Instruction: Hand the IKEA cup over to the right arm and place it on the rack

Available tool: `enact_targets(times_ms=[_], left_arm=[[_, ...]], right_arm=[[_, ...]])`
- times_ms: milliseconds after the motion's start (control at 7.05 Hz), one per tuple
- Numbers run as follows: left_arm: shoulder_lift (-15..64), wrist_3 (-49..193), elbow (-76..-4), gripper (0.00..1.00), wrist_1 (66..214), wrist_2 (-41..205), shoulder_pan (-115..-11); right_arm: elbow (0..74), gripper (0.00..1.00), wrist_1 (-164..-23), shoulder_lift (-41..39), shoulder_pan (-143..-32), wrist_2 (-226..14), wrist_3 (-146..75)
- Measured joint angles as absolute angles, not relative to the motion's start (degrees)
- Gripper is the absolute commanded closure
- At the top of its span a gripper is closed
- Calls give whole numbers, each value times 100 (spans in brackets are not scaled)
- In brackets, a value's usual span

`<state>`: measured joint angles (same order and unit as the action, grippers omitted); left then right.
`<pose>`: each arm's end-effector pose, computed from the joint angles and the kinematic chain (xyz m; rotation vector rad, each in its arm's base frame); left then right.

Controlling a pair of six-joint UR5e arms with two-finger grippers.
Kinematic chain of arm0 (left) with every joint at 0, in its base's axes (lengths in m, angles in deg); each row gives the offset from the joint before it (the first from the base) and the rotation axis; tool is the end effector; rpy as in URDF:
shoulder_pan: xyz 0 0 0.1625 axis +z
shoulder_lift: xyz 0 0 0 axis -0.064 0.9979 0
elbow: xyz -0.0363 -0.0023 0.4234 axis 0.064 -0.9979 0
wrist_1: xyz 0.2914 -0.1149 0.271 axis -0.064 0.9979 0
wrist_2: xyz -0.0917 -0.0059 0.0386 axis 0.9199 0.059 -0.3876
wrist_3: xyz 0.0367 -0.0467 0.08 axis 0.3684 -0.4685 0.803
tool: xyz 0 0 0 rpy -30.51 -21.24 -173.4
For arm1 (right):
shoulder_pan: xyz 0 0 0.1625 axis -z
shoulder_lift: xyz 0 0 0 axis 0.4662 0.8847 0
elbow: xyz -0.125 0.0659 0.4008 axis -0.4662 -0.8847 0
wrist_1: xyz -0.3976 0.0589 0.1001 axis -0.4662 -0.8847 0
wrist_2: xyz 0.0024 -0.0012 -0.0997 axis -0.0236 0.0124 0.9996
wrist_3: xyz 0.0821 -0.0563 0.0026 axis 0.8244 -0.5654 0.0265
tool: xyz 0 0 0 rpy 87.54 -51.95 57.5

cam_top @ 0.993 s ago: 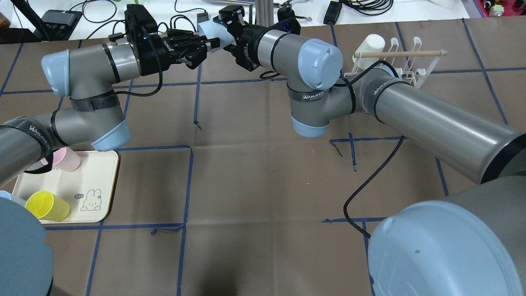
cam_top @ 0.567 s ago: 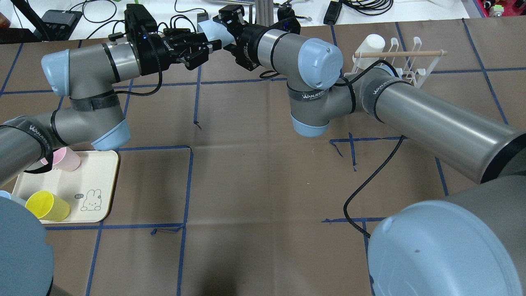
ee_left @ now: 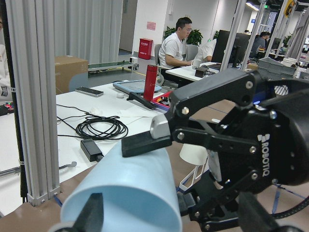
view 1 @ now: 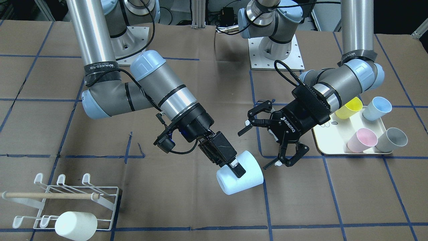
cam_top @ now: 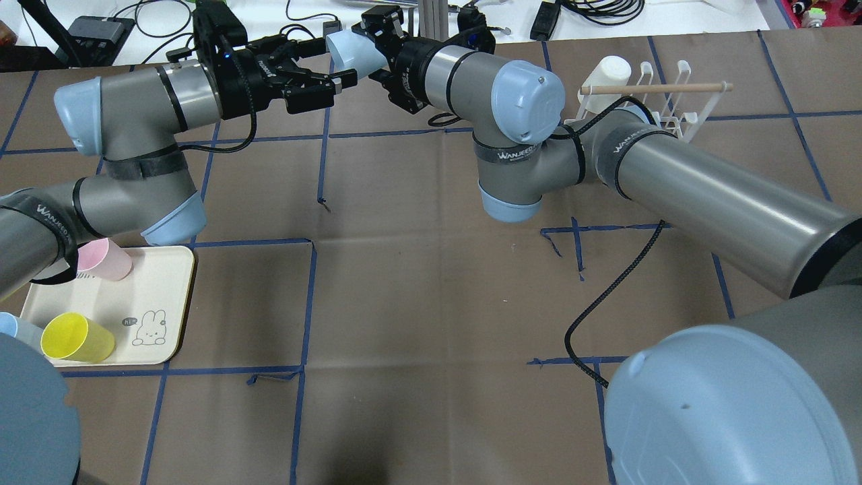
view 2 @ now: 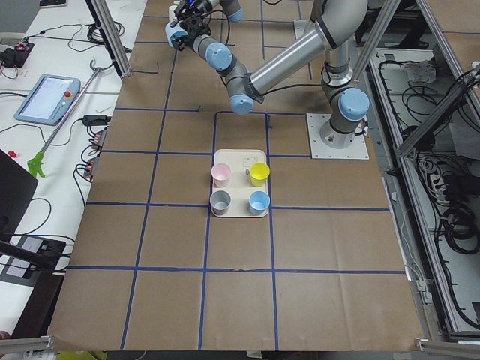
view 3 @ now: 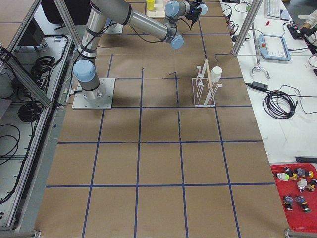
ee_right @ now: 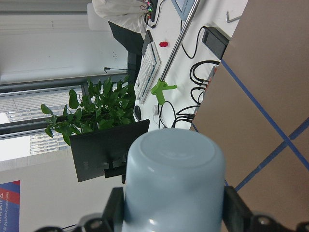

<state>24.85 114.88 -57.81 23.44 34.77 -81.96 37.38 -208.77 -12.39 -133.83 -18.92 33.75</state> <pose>-0.1075 -0.5801 0.3658 -0.8781 -1.8970 1.3269 0.3535 -0.5919 0.3565 0.8604 1.7534 -0.4756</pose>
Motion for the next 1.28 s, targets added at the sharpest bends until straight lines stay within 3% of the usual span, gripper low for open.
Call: enact_targets(times_ms=[567, 1276], left_arm=[[2393, 11261, -5730, 1, 2202, 3552, -7625], [2485, 10454, -4537, 0, 3089, 1801, -7758]], right_arm=[[3750, 82, -20872, -1137, -12718, -2034, 2965], [4151, 86, -19669, -318, -11945, -2061, -919]])
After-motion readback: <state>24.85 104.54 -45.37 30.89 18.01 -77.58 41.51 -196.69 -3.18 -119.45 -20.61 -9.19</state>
